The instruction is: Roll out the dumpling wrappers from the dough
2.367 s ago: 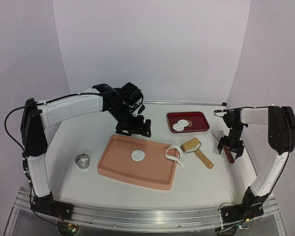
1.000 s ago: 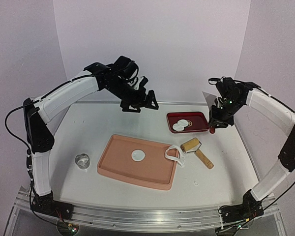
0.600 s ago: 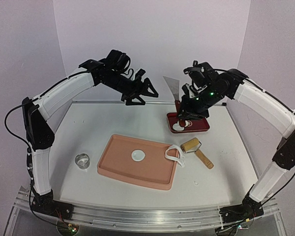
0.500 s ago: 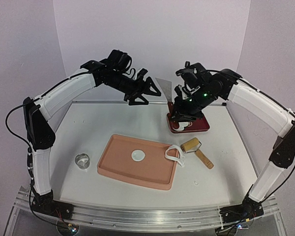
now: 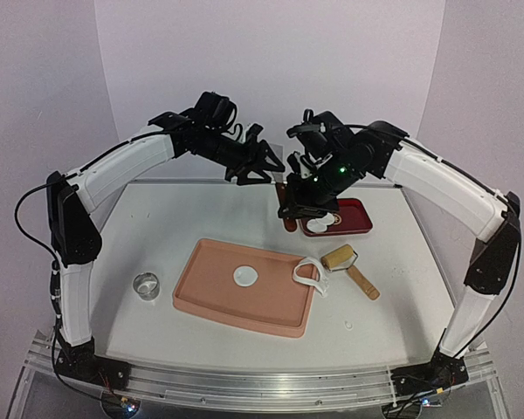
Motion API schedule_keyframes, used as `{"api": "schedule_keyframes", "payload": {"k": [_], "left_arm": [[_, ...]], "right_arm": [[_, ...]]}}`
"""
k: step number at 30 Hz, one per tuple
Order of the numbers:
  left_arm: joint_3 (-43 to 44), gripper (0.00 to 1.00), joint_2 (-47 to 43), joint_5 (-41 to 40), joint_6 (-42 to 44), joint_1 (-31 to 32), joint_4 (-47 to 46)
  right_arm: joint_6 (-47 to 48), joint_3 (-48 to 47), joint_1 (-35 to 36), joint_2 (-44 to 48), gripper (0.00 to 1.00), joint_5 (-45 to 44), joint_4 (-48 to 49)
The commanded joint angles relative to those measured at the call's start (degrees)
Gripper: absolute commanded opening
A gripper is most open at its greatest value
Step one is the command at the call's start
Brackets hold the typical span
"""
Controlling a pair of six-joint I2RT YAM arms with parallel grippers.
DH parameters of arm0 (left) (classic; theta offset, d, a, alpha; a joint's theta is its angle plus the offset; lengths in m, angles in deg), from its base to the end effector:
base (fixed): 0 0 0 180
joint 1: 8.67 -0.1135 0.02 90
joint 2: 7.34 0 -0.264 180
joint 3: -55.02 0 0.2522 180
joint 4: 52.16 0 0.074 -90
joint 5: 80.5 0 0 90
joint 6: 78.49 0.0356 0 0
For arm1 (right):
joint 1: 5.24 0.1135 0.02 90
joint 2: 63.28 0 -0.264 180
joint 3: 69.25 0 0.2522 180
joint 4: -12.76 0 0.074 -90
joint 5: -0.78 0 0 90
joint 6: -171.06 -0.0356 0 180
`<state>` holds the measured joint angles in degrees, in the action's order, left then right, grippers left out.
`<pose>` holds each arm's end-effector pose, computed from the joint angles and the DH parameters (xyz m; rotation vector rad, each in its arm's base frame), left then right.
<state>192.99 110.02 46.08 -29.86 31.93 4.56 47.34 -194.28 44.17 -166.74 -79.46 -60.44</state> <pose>0.3357 -0.3156 0.3763 0.3941 2.4463 -1.4243 0.2451 0.2953 0.3774 -0.4384 2.6069 0.7788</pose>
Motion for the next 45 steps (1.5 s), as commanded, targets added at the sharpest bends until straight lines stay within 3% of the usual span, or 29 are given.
{"api": "schedule_keyframes", "payload": {"k": [1, 7, 11, 12, 13, 16, 18, 20, 21, 26, 33, 36, 39, 45], "left_arm": [[0.42, 0.49, 0.23, -1.3, -1.35, 0.12, -2.26], [0.62, 0.34, 0.28, -1.6, -2.33, 0.01, -4.17], [-1.03, 0.17, 0.22, -0.58, -4.33, 0.01, -6.82], [-0.87, 0.06, 0.34, -0.45, -4.63, 0.02, -7.05], [-0.8, 0.02, 0.4, -0.39, -4.81, 0.01, -7.13], [-0.74, 0.0, 0.21, -0.38, -5.58, 0.01, -7.97], [-1.1, 0.0, -0.2, -0.39, -5.8, 0.03, -8.46], [-1.47, 0.0, -0.82, -1.32, -6.4, 0.01, -8.93], [-1.98, 0.0, -1.32, -1.96, -7.01, 0.01, -9.47], [-2.78, 0.0, -3.34, -4.87, -9.7, 0.01, -11.01], [-8.37, 0.0, -9.51, -11.88, -14.72, -0.04, -15.24], [-15.17, 0.0, -14.62, -16.54, -19.43, 0.01, -21.35], [-22.58, 0.0, -18.86, -21.44, -25.59, 0.11, -28.01], [-27.85, 0.0, -24.1, -25.46, -30.61, 0.09, -31.14]], "right_arm": [[-0.13, -2.12, 0.69, 0.6, 0.0, -0.44, 2.2], [0.68, -0.62, 0.96, 1.9, 0.0, 0.28, 3.19], [1.26, 0.66, 1.09, 3.33, 0.0, 0.41, 4.51], [1.28, 1.46, 1.06, 3.91, 0.0, -0.05, 4.82], [1.28, 1.94, 1.05, 4.28, 0.0, -0.3, 5.11], [0.54, 4.9, 1.04, 6.42, 0.0, -2.82, 6.79], [-0.9, 6.12, 1.06, 7.94, 0.14, -5.11, 7.65], [-2.94, 8.17, 1.04, 10.12, 0.69, -9.39, 9.03], [-4.0, 9.2, 1.11, 11.33, 0.8, -10.5, 9.93], [-7.98, 15.73, 1.0, 16.62, 0.84, -15.13, 16.33], [-14.33, 36.94, 0.59, 30.66, 0.86, -14.94, 41.71], [-16.24, 41.35, 0.4, 34.67, 0.86, -14.21, 49.43], [-16.6, 41.48, -0.03, 36.77, 0.87, -11.46, 51.18], [-20.54, 45.41, -0.45, 38.83, 0.87, -3.77, 61.39]]}}
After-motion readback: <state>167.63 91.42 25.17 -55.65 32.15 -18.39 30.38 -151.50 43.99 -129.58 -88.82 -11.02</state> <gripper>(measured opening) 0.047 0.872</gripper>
